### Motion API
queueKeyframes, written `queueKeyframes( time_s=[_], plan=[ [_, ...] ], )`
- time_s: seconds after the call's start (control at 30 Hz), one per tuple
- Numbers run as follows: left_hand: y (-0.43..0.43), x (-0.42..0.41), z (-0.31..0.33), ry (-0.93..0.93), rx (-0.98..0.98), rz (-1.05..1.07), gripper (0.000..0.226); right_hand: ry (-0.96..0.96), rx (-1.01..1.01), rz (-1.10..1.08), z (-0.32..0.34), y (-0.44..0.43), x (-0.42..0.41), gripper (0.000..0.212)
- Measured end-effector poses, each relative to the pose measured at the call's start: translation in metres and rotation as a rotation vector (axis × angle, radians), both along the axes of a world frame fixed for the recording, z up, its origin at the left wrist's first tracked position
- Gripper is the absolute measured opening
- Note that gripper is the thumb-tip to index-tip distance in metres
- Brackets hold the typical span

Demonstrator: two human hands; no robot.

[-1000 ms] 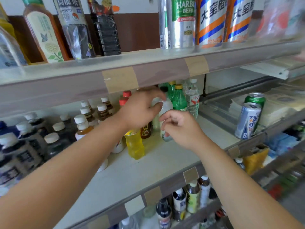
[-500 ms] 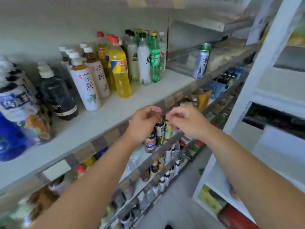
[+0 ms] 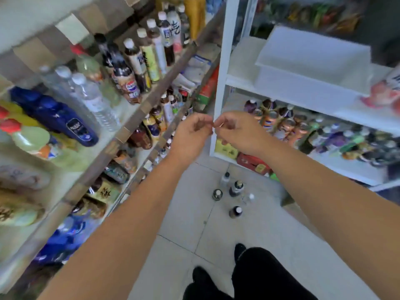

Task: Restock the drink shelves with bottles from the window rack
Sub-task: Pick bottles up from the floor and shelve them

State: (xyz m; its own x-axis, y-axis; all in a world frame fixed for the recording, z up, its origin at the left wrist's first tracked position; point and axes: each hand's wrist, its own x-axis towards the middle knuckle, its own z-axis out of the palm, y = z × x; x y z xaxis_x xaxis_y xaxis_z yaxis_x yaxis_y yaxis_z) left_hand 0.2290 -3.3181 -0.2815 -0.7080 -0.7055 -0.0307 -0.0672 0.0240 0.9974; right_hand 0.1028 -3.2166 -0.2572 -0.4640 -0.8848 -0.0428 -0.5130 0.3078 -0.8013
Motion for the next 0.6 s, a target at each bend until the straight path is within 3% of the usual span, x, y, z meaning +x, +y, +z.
queueKeyframes(
  time_s=[0.33,0.6],
  plan=[
    [0.042,-0.061,-0.155,-0.202,-0.009,-0.02,0.016,0.026,0.18,-0.043,-0.15,0.049,-0.05,0.013],
    [0.061,-0.095,-0.339,-0.246,0.005,0.035,0.028,-0.001,0.295,-0.071,-0.35,0.087,-0.092,0.019]
  ],
)
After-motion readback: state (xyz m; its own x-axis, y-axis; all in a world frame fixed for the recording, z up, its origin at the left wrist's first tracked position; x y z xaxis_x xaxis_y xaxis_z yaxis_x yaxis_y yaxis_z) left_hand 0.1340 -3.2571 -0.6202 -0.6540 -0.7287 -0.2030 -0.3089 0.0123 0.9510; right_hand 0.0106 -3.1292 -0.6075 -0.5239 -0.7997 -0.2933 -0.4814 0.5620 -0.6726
